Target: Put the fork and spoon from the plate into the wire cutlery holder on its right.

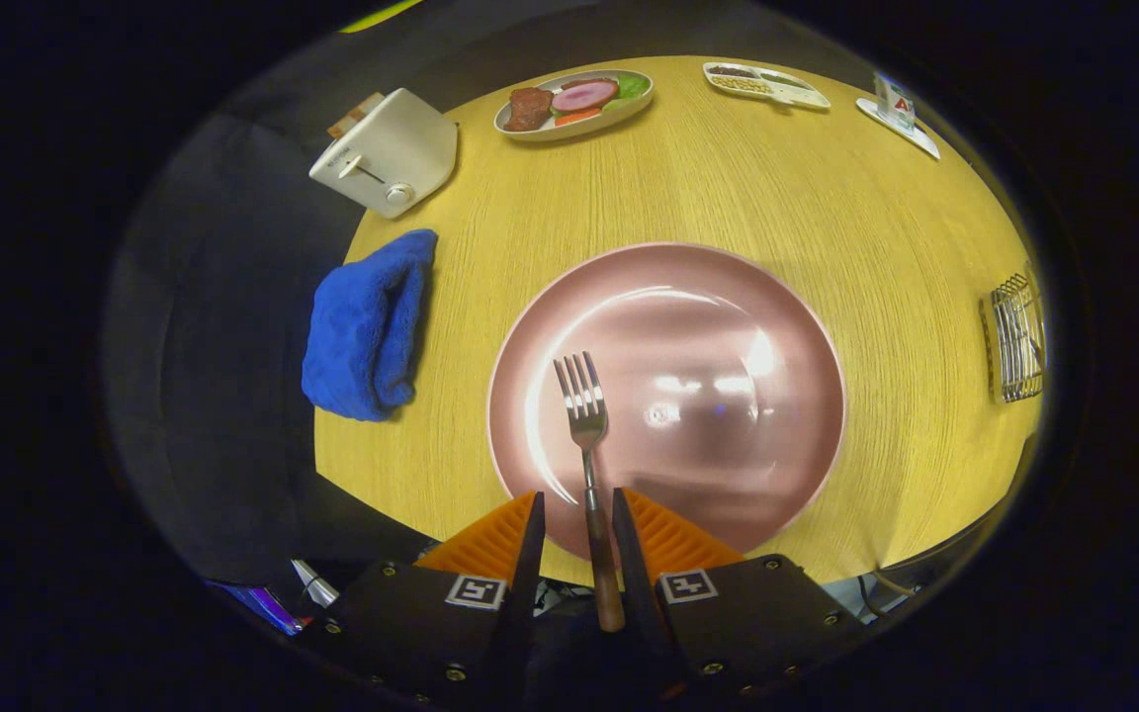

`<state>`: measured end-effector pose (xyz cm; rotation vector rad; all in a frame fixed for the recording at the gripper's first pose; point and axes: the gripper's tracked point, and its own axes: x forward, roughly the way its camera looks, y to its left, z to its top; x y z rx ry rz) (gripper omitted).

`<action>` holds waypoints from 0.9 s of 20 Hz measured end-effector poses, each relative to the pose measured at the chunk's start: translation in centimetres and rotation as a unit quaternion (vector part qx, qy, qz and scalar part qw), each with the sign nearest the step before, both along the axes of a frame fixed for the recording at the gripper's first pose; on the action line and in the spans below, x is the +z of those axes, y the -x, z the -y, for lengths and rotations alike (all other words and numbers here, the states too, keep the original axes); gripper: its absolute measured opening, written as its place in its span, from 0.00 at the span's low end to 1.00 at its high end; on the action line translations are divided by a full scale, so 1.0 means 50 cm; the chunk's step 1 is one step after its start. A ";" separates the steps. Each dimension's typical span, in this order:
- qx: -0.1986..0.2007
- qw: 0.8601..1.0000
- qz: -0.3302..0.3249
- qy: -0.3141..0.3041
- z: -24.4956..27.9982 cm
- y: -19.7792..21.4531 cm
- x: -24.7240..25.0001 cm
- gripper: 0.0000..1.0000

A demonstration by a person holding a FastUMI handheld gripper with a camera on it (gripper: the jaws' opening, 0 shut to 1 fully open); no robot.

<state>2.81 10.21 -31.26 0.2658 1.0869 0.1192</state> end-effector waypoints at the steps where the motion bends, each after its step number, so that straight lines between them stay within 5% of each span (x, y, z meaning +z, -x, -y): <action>1: 0.002 1.000 -0.003 0.003 -0.001 -0.001 -0.004 0.42; 13: 0.025 0.999 -0.038 0.015 -0.018 0.010 -0.063 0.42; 15: 0.027 0.999 -0.043 0.005 -0.015 0.013 -0.064 0.11; 17: 0.016 0.999 -0.029 0.013 0.003 0.031 -0.009 0.11; 18: 0.014 0.999 -0.025 0.018 0.001 0.011 -0.060 0.04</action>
